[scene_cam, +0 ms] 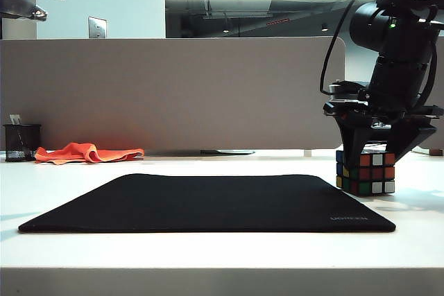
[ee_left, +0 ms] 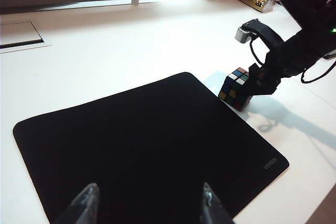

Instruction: Pick up the cube on the right side of the mouse pad, then place it in the center of the mouse pad.

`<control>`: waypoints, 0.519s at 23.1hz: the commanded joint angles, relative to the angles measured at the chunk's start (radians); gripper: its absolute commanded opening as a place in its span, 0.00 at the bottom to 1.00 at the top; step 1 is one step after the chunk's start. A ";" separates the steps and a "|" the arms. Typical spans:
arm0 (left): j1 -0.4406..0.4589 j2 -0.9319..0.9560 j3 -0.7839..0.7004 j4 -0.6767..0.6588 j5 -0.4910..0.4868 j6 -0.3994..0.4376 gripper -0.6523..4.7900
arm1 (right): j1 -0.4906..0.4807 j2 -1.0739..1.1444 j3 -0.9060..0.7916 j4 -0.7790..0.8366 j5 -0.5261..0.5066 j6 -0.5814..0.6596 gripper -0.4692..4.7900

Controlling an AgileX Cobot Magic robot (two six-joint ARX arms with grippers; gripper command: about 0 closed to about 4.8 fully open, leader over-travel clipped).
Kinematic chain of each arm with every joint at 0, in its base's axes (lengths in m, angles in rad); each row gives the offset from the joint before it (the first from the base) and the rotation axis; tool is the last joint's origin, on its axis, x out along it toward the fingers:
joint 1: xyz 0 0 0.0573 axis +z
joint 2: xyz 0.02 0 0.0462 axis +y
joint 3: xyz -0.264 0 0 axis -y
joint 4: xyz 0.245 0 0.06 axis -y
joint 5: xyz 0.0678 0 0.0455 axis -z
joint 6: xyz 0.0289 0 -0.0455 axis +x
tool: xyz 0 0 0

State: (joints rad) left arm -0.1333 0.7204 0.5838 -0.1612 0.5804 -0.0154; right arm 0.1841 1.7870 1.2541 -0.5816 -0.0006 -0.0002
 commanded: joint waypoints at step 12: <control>0.001 -0.002 0.006 0.003 0.008 0.004 0.57 | 0.009 -0.011 0.239 -0.200 -0.006 0.000 0.55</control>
State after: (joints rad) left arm -0.1333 0.7200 0.5838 -0.1619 0.5804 -0.0154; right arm 0.1875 1.7878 1.4586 -0.7513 -0.0002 -0.0002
